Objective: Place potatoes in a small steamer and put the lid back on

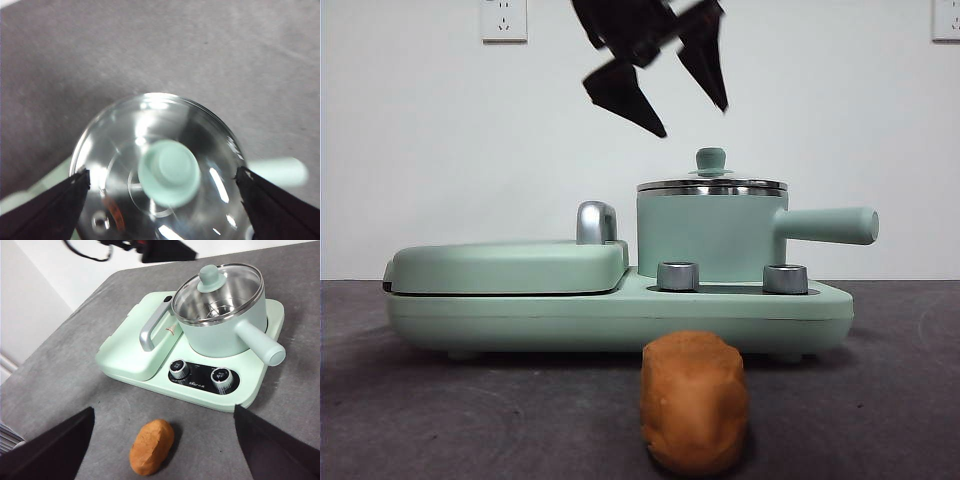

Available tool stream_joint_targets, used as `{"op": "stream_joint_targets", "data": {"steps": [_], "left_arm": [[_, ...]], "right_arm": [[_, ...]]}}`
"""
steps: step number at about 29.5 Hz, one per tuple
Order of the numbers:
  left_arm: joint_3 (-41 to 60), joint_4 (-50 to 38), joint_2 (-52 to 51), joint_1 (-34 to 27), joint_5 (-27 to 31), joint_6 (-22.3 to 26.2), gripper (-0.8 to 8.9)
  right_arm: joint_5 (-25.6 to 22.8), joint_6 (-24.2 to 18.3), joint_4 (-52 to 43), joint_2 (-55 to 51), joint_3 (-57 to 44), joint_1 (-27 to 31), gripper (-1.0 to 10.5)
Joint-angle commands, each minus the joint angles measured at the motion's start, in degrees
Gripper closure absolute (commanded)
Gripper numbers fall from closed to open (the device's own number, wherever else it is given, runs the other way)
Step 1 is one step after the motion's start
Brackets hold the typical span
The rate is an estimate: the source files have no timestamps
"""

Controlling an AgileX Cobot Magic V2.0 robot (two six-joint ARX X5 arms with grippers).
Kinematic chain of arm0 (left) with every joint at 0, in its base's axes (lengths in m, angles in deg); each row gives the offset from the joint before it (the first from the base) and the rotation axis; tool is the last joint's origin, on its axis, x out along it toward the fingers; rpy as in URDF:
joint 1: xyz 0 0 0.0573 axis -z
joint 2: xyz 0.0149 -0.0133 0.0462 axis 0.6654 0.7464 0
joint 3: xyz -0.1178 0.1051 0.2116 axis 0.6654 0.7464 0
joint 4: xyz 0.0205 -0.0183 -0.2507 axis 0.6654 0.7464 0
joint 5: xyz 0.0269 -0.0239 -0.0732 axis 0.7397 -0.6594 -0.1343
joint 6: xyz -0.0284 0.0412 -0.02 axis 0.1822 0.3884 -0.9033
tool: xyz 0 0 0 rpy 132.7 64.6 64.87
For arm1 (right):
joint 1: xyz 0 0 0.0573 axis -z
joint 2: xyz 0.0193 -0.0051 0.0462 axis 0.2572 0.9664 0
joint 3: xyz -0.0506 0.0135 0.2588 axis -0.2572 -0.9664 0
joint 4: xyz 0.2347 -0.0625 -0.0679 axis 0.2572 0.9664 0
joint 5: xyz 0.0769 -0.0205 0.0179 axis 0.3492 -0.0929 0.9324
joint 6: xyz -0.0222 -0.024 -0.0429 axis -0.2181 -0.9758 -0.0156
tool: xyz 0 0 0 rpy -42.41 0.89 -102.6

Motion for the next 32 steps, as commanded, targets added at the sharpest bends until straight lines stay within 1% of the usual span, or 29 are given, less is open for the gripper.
{"op": "stream_joint_targets", "data": {"steps": [1,4,6,10,12,16,21,22,28,29,32], "left_arm": [[-2.2,-2.4,2.5,1.4,2.6,2.4,3.46],[-2.2,-3.3,3.7,2.5,3.4,3.7,3.50],[-2.2,-3.2,4.4,2.9,5.0,3.7,3.50],[-2.2,-2.8,4.8,3.5,5.2,3.7,3.52],[-2.2,-2.4,4.9,4.0,5.2,3.7,3.62],[-2.2,-1.6,4.9,4.5,5.2,3.7,4.34],[-2.2,-1.4,5.0,4.5,5.2,3.7,4.54],[-2.2,-1.4,5.0,4.5,5.4,3.7,4.84],[-2.2,-0.2,6.3,4.6,5.8,3.9,4.84],[-2.2,-0.3,6.4,4.6,5.8,3.9,4.97],[-2.2,-1.6,6.4,4.7,6.4,3.9,6.53]], "right_arm": [[0.1,-0.9,-0.7,0.4,0.8,-0.1,5.0],[0.1,-1.0,-0.7,0.4,0.8,-0.1,5.0],[0.1,-1.0,-0.7,0.4,0.8,-0.1,5.0],[0.1,-1.0,-0.7,0.4,0.8,-0.1,5.0],[0.1,-1.0,-0.7,0.4,0.8,-0.1,5.0],[0.1,-1.0,-0.7,0.4,0.8,-0.1,5.0],[0.1,-1.0,-0.7,0.4,0.8,-0.1,5.0],[0.1,-1.0,-0.7,0.4,0.8,-0.1,5.0],[0.2,-1.0,-0.7,0.4,0.8,-0.1,5.0],[0.2,-1.0,-0.7,0.4,0.8,-0.1,5.0],[0.2,-1.0,-0.7,0.4,0.8,-0.1,5.0]]}}
